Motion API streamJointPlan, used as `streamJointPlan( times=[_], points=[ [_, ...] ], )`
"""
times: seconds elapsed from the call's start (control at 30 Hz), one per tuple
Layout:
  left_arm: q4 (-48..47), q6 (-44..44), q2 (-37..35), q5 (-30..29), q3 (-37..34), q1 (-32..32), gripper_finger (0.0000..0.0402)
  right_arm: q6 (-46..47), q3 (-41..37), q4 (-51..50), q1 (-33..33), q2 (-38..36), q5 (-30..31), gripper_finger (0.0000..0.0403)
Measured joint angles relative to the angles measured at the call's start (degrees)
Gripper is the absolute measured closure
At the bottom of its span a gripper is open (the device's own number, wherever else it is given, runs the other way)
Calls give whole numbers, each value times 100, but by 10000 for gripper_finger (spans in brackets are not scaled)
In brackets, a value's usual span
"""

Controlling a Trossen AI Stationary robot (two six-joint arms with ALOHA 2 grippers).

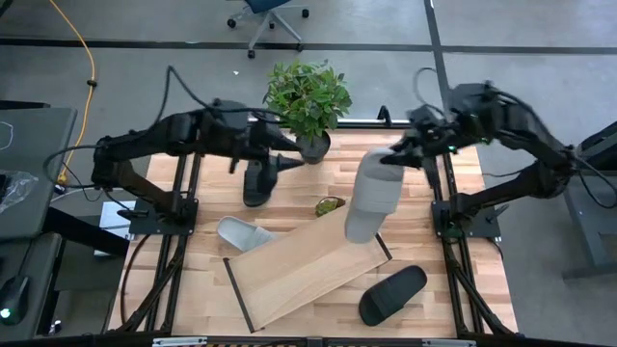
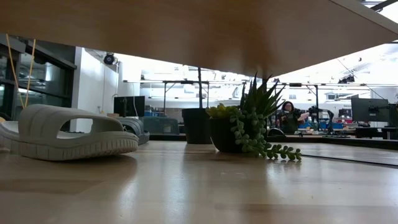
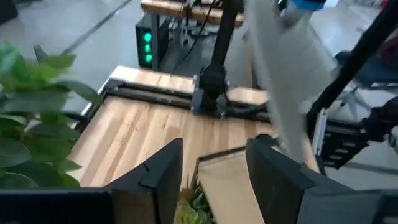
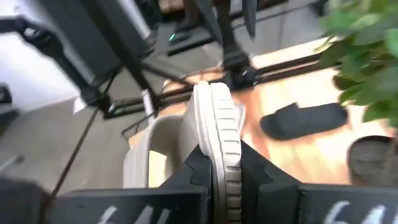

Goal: Pick and place slides into the shelf
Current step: Put the right gray slipper on the shelf

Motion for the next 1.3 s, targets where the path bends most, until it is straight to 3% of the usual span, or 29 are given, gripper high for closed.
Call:
streamJointPlan(
  times=[0.3,0.47,0.63,0.87,1.03,1.3],
  points=[
    [-18,5,-462,-255,2,-141,273,-532,-2,-12,-1075,868,-2667,391],
    [-171,27,-584,-321,2,-191,288,-666,-2,-85,-1301,1230,-3453,391],
    [-282,28,-582,-407,0,-281,296,-1044,-2,-405,-1181,1569,-3664,391],
    [-362,115,-580,-495,0,-279,296,-1517,-2,-664,-1080,1974,-3456,391],
    [-439,117,-580,-510,0,-284,295,-1692,-2,-642,-1089,2022,-3045,391],
    [-491,132,-575,-514,0,-281,295,-1695,-2,-623,-1057,2022,-3062,391]
  ],
)
